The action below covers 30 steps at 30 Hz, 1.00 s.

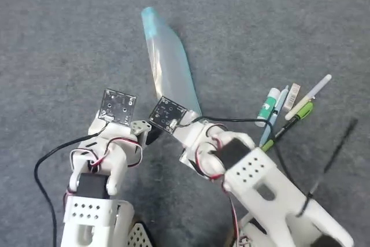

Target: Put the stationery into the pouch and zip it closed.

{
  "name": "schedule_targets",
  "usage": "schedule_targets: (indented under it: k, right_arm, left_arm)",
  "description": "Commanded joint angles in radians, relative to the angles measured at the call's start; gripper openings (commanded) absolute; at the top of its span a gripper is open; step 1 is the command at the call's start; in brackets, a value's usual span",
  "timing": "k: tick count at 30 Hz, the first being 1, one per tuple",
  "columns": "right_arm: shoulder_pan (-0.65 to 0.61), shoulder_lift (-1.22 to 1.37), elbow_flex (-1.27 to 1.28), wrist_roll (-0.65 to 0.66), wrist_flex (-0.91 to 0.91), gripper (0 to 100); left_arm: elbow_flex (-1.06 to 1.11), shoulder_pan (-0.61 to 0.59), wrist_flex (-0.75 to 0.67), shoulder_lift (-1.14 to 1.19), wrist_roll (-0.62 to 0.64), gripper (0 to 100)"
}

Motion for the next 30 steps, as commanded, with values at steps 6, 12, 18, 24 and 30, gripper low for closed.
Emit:
schedule_targets:
  k: [6, 12, 18, 24, 30]
  right_arm:
    - [0.001, 0.093, 0.081, -0.015, -0.093, 0.6]
    - [0.120, 0.093, 0.115, -0.009, -0.097, 0.6]
    - [0.143, 0.090, -0.112, -0.014, 0.073, 0.6]
    - [0.019, 0.090, -0.414, -0.018, 0.275, 0.6]
    - [-0.074, 0.062, -0.408, -0.017, 0.285, 0.6]
  left_arm:
    - [-0.019, -0.160, -0.095, 0.020, 0.083, 38]
    - [-0.016, -0.172, -0.097, 0.020, 0.077, 38]
    - [-0.001, -0.133, -0.086, 0.014, 0.075, 38]
    - [0.005, -0.066, -0.081, 0.012, 0.074, 38]
    - [0.005, -0.061, -0.084, 0.015, 0.075, 38]
